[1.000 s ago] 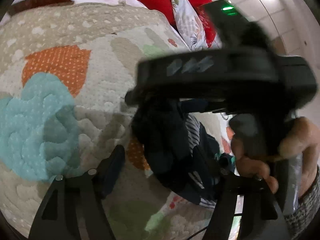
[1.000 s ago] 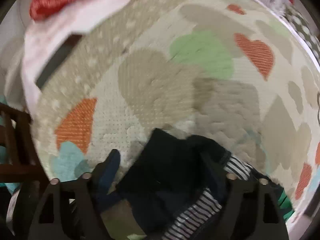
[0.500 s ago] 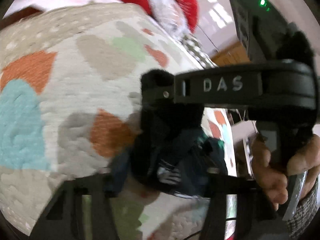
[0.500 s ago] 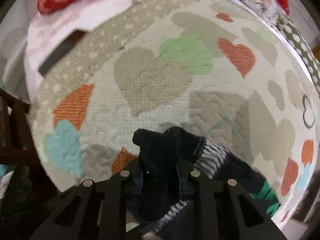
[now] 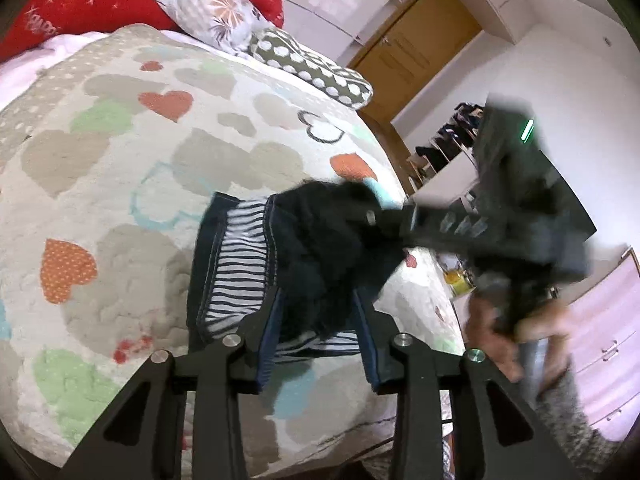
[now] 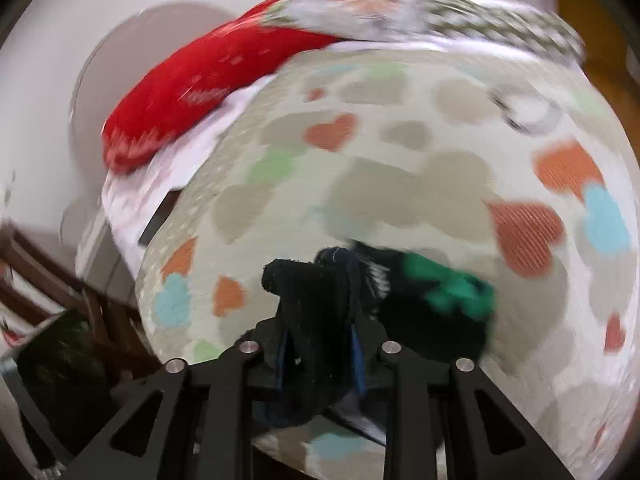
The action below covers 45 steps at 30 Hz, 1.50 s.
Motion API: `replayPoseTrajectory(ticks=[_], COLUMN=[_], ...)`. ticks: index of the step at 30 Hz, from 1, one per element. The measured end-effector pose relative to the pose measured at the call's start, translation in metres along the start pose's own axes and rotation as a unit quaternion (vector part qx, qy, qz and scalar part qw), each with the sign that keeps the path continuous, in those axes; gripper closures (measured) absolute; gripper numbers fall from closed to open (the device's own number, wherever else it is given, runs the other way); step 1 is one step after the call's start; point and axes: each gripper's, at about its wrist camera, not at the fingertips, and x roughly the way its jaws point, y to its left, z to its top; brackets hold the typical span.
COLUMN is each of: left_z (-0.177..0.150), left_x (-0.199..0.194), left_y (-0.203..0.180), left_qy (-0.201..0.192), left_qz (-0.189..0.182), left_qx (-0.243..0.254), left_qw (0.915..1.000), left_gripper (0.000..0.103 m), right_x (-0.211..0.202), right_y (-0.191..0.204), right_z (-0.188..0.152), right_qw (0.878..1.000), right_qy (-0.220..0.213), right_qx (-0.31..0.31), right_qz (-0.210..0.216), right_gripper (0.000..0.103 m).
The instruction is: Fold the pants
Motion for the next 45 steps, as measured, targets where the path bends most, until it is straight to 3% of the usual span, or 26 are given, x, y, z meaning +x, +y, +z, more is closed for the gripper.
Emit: replayPoseTrajectory(ticks=[3, 7, 10, 13, 16, 20, 22, 31, 36, 45], left_z=[0.005, 0.012, 0.015, 0.005, -0.008, -0.013, -0.014, -0.016, -0.018, -0.016], left_x=[0.001, 0.01, 0.033, 0.059, 0.073, 0.057, 0.049, 0.037, 0.044, 0.04], left_y=[0.005, 0.014, 0.015, 0.015, 0.015, 0.013, 0.01, -0.009, -0.021, -0.024], left_qy=[-0.003, 0.013, 0.028, 0.053, 0.065, 0.049, 0.042, 0.021, 0.028, 0.019], left_qz=[0.026, 0.048, 0.07, 0.081, 0.111, 0.106, 0.109, 0.134, 0.135, 0.144], left_qx=[-0.007, -0.025, -0.018, -0.019, -0.011, -0.015, -0.018, -0.011, 0.001, 0.001], left_qw=[0.9996, 0.9985, 0.997, 0.9951, 0.9916, 0.993, 0.9929, 0.9907, 0.9904, 0.9894], left_gripper=[0.063, 0.063, 0.063, 0.056, 0.053, 0.05, 0.047, 0.041, 0.038, 0.038], right_x=[-0.002, -0.021, -0.046, -0.055, -0.037, 0.02, 0.029, 0.003, -0.011, -0.015], right_y=[-0.056, -0.092, -0.087, -0.071, -0.065, -0.084, -0.09, -0.105, -0.113, -0.128], right_z=[-0.022, -0.038, -0.036, -0.036, -0.042, -0.055, -0.062, -0.073, -0.082, -0.089], right_qw=[0.997, 0.992, 0.99, 0.988, 0.984, 0.985, 0.982, 0.965, 0.961, 0.954], right_qy=[-0.011, -0.044, -0.094, -0.123, -0.114, -0.07, -0.084, -0.158, -0.191, -0.201], right_qx=[0.057, 0.101, 0.097, 0.093, 0.104, 0.148, 0.156, 0.181, 0.183, 0.203], right_qz=[-0.049, -0.053, -0.042, 0.023, 0.084, 0.049, 0.058, 0.107, 0.087, 0.089], right_gripper=[0.065, 0.063, 0.063, 0.063, 0.063, 0.063, 0.062, 0.056, 0.053, 0.052])
